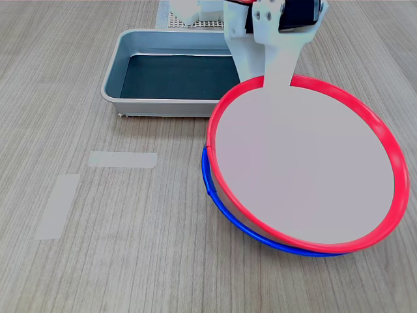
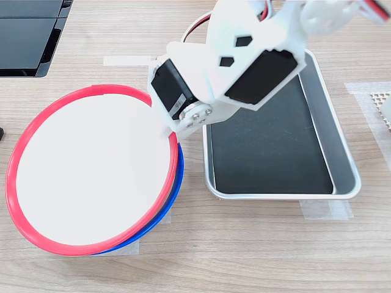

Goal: Lift the stacked dish and set it down on the table.

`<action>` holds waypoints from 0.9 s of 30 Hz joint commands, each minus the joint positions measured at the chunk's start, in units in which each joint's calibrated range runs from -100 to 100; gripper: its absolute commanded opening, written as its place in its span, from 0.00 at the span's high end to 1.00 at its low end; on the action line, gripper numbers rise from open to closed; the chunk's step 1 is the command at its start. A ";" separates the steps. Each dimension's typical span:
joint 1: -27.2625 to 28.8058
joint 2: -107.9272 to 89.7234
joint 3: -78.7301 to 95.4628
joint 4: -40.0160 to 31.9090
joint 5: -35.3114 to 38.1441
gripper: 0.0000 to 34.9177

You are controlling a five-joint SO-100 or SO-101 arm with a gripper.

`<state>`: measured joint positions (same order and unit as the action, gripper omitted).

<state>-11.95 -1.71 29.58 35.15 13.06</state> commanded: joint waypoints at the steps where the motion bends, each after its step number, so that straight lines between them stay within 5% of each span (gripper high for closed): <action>1: -0.15 -5.93 -0.95 -0.69 -0.68 1.00; 6: 0.89 -11.81 -1.04 1.12 -2.15 1.00; 16: 19.81 -12.32 -5.05 8.39 -2.98 1.00; 19: 25.08 -7.21 -6.41 7.31 -2.49 1.00; 27: 28.56 0.30 -6.96 1.45 -2.10 1.00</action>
<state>15.93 -2.73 25.59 39.89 10.57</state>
